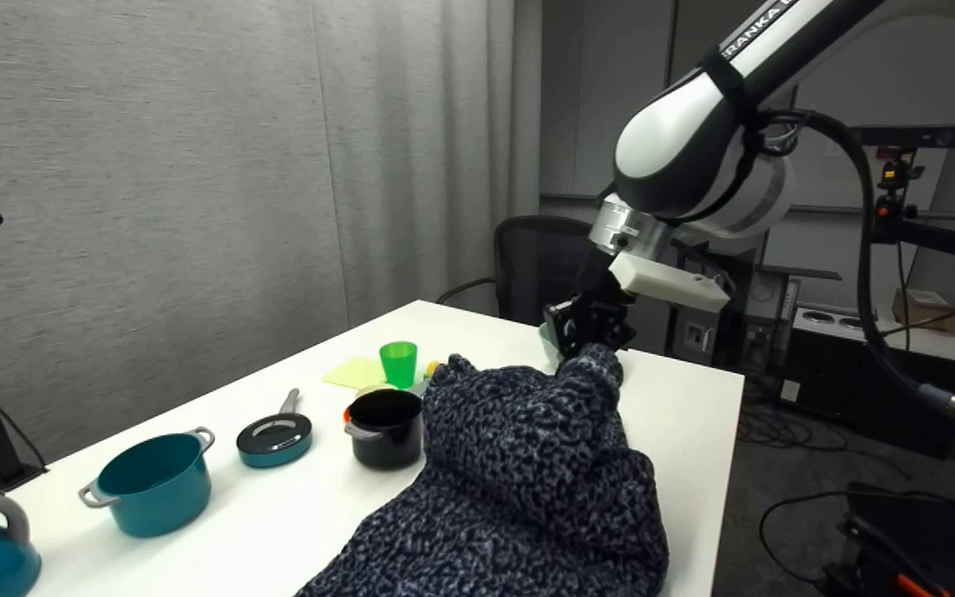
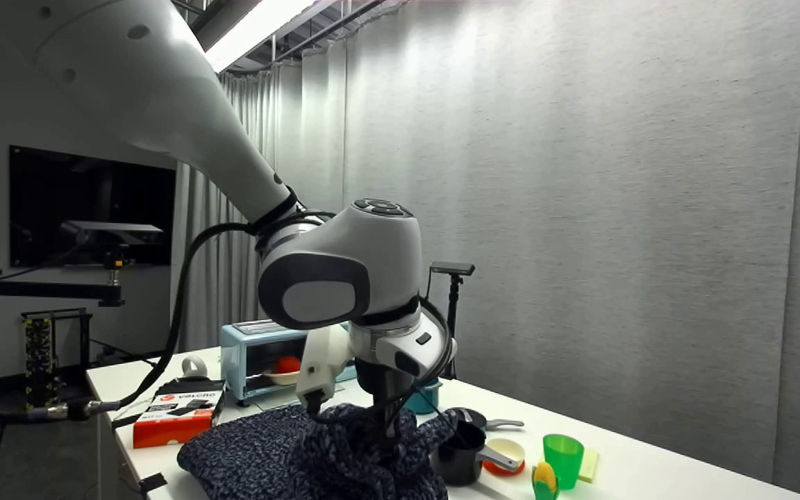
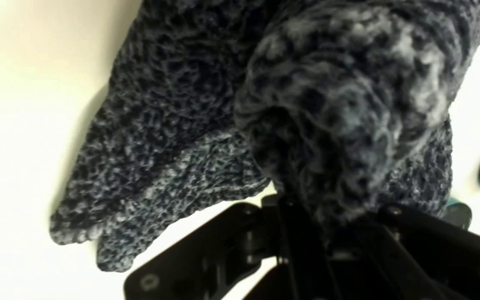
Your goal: Unfold the blanket
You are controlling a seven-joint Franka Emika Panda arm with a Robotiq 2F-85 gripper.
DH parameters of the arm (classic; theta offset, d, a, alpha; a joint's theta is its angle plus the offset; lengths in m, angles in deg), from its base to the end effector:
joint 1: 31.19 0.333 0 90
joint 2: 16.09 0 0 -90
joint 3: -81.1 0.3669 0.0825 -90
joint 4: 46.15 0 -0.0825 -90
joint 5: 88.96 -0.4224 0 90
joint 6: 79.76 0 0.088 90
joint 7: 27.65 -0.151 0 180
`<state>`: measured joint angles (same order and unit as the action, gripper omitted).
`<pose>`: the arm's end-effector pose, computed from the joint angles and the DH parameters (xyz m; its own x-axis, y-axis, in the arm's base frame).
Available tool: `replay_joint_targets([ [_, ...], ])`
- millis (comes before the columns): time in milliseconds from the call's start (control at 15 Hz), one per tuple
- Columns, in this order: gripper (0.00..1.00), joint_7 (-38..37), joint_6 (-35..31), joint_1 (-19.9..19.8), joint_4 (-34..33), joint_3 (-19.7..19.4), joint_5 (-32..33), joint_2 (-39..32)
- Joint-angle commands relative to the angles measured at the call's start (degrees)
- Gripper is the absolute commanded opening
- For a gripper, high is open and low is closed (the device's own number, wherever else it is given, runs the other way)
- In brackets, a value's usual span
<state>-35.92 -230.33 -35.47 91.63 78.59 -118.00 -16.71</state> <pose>0.5423 -0.0658 0.3086 0.7639 -0.6389 0.0906 -0.5797 -0.7412 -0.3384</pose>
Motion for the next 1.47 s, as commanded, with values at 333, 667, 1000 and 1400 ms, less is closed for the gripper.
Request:
replay_joint_targets([
  [333, 0.03, -5.45, 7.29, -3.77, -2.27, -5.17, 12.72, 2.92],
  [667, 0.03, -5.36, 24.6, -4.28, -12.69, -5.81, 24.49, -1.16],
  [1000, 0.03, -4.78, 30.52, -4.36, -19.42, -6.67, 28.21, -3.95],
  [1400, 0.66, -3.66, 27.04, -2.05, -19.39, -3.68, 23.38, -7.63],
])
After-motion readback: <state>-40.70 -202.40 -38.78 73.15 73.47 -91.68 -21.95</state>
